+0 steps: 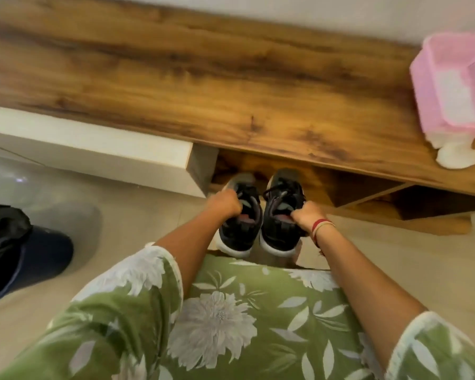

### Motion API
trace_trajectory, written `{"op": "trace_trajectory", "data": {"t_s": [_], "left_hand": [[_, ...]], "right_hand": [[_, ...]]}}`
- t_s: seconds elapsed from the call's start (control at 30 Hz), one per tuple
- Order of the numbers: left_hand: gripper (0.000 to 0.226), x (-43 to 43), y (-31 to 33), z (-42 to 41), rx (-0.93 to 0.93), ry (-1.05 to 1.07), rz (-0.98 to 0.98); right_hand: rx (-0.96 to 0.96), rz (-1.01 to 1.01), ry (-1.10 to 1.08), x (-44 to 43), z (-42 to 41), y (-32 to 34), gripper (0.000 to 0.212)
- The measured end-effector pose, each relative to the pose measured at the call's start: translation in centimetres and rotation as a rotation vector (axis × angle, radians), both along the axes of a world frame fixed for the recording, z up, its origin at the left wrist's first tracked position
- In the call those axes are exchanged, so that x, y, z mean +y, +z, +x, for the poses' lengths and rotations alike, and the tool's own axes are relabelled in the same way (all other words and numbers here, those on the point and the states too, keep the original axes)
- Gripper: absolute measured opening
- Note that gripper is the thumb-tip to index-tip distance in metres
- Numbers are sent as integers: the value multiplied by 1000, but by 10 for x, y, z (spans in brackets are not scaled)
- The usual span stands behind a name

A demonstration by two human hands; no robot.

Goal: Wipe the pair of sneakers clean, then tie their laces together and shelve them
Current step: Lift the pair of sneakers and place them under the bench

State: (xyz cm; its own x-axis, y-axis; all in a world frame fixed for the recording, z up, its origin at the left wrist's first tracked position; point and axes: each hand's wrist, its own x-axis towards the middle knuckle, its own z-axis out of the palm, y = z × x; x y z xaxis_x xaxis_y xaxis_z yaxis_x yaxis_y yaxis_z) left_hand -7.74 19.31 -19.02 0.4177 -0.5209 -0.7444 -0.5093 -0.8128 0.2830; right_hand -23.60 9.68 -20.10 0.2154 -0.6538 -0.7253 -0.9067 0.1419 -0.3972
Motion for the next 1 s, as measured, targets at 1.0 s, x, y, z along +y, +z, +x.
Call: {"op": "trace_trajectory", "data": {"t_s": [1.0], "left_hand": [[57,-72,-195,38,-180,291,-239]], "right_hand": [[-86,-346,-95,-58,59,-208,60]]}}
